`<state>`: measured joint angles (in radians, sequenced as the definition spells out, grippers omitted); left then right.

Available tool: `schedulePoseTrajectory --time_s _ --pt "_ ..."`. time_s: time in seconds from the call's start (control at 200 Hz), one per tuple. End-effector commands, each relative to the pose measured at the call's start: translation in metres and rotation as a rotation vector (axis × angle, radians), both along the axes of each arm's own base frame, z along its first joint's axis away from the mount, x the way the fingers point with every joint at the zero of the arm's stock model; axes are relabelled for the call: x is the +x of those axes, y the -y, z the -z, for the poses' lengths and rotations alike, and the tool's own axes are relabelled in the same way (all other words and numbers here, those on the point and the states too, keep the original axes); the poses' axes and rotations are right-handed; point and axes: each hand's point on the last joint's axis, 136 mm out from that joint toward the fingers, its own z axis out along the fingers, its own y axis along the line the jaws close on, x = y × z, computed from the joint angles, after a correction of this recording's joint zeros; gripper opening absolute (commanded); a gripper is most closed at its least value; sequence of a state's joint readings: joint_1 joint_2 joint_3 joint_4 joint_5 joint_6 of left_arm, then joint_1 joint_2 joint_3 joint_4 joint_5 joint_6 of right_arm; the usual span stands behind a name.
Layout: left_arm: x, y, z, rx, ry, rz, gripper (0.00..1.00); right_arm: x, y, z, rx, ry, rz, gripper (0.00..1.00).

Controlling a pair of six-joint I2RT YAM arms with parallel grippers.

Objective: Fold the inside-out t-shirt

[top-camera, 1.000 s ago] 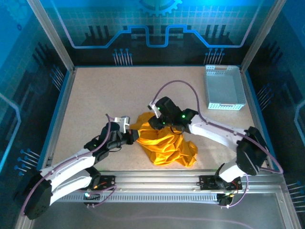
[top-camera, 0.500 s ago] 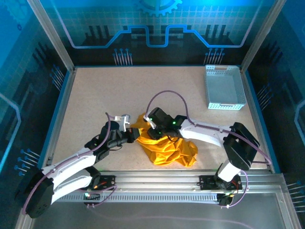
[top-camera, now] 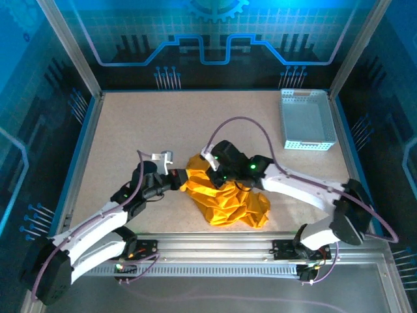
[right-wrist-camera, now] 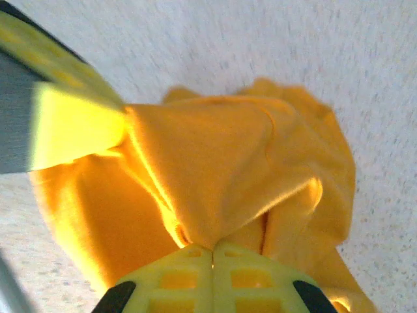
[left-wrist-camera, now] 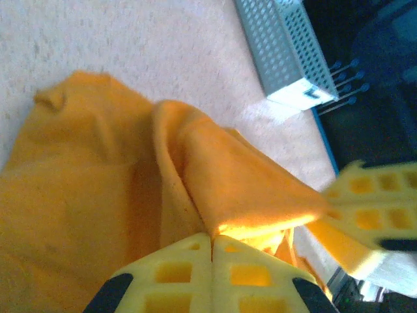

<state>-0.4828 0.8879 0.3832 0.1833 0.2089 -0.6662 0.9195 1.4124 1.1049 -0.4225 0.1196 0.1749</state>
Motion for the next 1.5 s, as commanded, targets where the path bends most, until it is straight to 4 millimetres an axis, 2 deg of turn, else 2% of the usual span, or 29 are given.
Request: schedulePoseTrajectory --time_s 0.0,0.125,0.235,0.35,0.41,0.46,0.5,0.625,0.705,0.745,0.81,0.91,1.025,1.1,1.206,1.281,1.416,1.496 --pt "0.006 -0.004 -0.032 -0.016 0.076 0.017 0.0 -0.009 0.003 -0.046 0.117 -0.006 -0.022 0.0" --pt "0.008 -0.014 -0.063 -0.005 0.141 0.002 0.0 -0.018 0.012 -0.09 0.238 0.006 -0.03 0.0" --pt "0.004 -0.02 -0.097 0.007 0.222 0.001 0.02 -0.034 0.014 -0.134 0.364 0.015 -0.079 0.0" --pt "-0.005 -0.014 -0.125 -0.02 0.283 0.052 0.06 -0.045 0.016 -0.163 0.46 0.012 -0.107 0.0" --pt "-0.006 -0.008 -0.126 -0.034 0.288 0.09 0.08 -0.048 0.016 -0.168 0.494 0.004 -0.12 0.0" --pt "-0.001 -0.007 -0.115 -0.023 0.253 0.085 0.08 -0.043 0.017 -0.158 0.474 0.016 -0.105 0.0" --pt "0.003 -0.006 -0.1 -0.005 0.214 0.081 0.07 -0.034 0.017 -0.138 0.424 0.014 -0.071 0.0" --pt "0.011 -0.008 -0.045 0.036 0.07 0.049 0.05 -0.009 0.009 -0.057 0.211 -0.024 -0.004 0.29" --pt "0.008 -0.014 -0.02 0.045 0.015 0.011 0.05 -0.004 -0.009 -0.023 0.159 -0.007 -0.026 0.43" --pt "0.006 -0.019 -0.012 0.045 0.001 -0.015 0.05 -0.004 -0.019 -0.008 0.165 -0.037 -0.044 0.46" --pt "0.002 -0.025 0.002 0.052 -0.021 -0.043 0.05 -0.004 -0.035 0.009 0.176 -0.071 -0.075 0.49" --pt "-0.004 -0.031 0.013 0.064 -0.04 -0.066 0.05 -0.009 -0.055 0.027 0.178 -0.098 -0.122 0.54" --pt "-0.006 -0.035 0.021 0.068 -0.051 -0.08 0.05 -0.007 -0.066 0.052 0.127 -0.11 -0.131 0.59" --pt "-0.007 -0.034 0.022 0.061 -0.053 -0.078 0.06 0.001 -0.066 0.063 0.092 -0.107 -0.103 0.56" --pt "-0.006 -0.036 0.022 0.062 -0.053 -0.086 0.06 0.015 -0.066 0.064 0.083 -0.078 -0.059 0.47" --pt "-0.005 -0.037 0.021 0.065 -0.051 -0.093 0.05 0.019 -0.069 0.059 0.09 -0.067 -0.058 0.34" --pt "-0.003 -0.039 0.018 0.068 -0.04 -0.105 0.05 0.026 -0.064 0.048 0.075 -0.03 -0.027 0.01" --pt "-0.002 -0.042 0.016 0.074 -0.035 -0.12 0.06 0.026 -0.055 0.036 0.071 0.0 -0.016 0.0"
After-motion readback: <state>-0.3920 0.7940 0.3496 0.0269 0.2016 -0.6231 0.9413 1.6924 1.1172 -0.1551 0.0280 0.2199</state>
